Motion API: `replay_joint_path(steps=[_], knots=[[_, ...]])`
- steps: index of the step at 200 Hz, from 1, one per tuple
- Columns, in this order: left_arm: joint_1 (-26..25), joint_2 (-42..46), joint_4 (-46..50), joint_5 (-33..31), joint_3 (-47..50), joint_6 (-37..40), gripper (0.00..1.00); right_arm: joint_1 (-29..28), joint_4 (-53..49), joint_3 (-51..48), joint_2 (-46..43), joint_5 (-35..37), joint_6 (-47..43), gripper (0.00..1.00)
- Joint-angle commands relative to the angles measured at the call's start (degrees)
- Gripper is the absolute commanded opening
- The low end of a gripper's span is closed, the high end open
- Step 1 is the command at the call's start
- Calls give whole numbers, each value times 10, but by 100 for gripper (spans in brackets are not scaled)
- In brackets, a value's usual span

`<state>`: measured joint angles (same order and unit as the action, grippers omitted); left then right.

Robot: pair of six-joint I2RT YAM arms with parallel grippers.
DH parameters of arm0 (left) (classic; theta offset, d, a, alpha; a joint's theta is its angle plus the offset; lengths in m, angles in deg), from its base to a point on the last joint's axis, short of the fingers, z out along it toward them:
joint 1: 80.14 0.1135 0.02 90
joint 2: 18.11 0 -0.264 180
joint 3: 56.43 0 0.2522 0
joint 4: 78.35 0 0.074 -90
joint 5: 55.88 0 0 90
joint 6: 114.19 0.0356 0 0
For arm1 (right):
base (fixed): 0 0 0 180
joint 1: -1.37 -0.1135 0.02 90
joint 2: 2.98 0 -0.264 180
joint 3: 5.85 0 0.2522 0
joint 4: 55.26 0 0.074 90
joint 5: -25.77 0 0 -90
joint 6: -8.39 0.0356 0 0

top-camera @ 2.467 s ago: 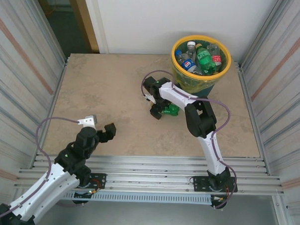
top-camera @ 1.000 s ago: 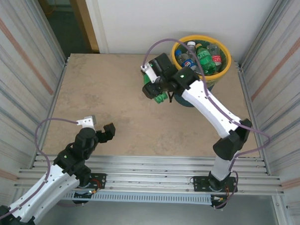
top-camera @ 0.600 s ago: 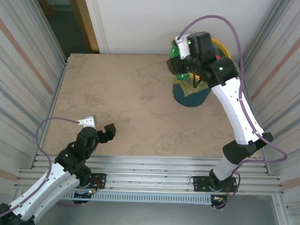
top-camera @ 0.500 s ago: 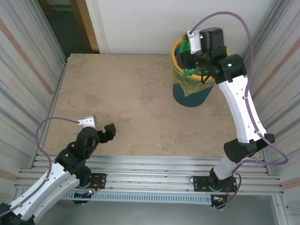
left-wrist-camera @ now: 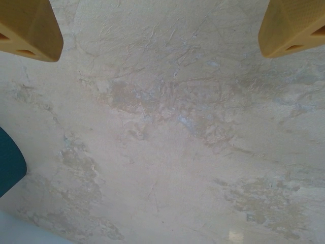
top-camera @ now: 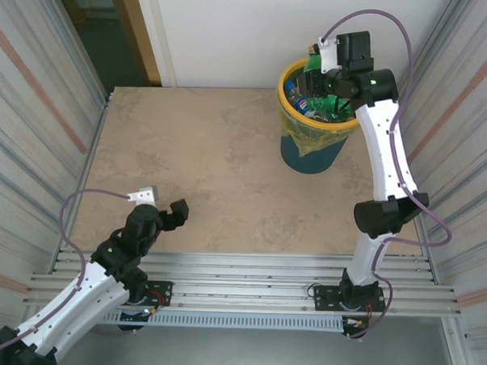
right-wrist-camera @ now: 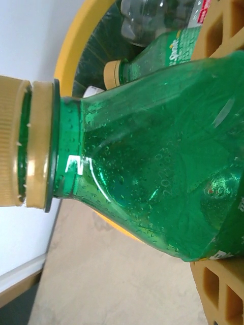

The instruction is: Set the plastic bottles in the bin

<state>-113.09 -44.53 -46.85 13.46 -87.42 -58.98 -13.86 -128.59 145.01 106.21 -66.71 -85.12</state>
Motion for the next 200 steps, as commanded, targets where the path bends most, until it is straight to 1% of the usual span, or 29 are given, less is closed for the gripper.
replay_joint_path(steps=[1,18,32,52,69,107,135,164,191,200], knots=[[4,0,-9,-10,-11,-3,99,7,-27,32,28,23,-30,37],[4,2,-9,-8,-9,-4,99,9,-38,40,48,37,-36,38],[5,3,-8,-8,-9,-5,99,11,-42,41,60,50,-40,41],[4,4,-8,-9,-9,-5,99,12,-47,41,74,68,-44,54],[4,4,-8,-8,-9,-5,99,12,-49,41,79,71,-46,60],[4,4,-8,-8,-9,-6,99,12,-44,50,74,72,-47,79],[4,4,-8,-7,-8,-6,99,12,-43,57,59,67,-44,89],[4,5,-9,-5,-7,-9,99,12,-40,56,40,58,-38,91],[4,5,-9,-3,-6,-9,99,10,-34,55,21,39,-29,91],[4,5,-9,-3,-6,-10,99,10,-30,53,16,37,-25,90]])
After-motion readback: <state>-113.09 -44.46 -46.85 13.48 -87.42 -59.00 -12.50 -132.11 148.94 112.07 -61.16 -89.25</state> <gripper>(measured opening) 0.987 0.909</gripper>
